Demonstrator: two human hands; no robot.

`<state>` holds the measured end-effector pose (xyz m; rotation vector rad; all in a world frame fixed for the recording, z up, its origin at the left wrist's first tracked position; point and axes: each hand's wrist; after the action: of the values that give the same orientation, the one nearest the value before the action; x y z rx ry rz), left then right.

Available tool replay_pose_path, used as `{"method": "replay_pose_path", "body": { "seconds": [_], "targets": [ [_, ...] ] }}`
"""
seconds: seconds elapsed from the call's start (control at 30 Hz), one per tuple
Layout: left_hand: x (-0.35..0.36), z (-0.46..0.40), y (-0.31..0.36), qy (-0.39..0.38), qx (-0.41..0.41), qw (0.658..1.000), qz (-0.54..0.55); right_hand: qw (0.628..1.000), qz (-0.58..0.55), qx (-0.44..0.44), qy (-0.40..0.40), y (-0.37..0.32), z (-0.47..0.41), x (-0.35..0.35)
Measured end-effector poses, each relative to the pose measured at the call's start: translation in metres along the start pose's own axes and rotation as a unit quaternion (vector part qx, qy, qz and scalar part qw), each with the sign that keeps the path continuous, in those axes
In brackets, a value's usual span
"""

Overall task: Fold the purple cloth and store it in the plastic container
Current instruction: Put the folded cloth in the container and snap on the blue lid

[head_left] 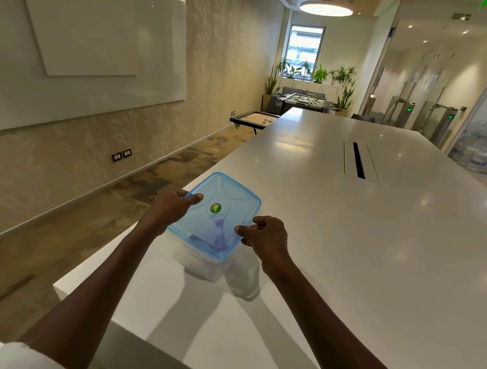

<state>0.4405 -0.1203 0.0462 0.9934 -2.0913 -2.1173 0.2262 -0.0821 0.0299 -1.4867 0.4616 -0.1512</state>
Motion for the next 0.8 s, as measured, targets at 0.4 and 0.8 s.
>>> {"method": "replay_pose_path", "body": {
  "seconds": [0.4, 0.8],
  "targets": [
    [0.009, -0.009, -0.03, 0.032, 0.009, 0.996, -0.08, 1.0, 0.014, -0.015, 0.009, 0.004, 0.005, 0.007],
    [0.022, -0.02, -0.038, 0.039, 0.059, 0.985, -0.159, 0.999, 0.009, 0.001, 0.035, 0.009, 0.009, 0.011]
  ]
}}
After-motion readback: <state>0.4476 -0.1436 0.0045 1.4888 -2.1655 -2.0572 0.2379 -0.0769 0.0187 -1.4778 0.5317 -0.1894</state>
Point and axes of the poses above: each hand's wrist, its own z-axis away from the middle knuckle, its own x-axis out of the palm, y = z × x, and after that the axes turned 13 degrees about y, right-handed
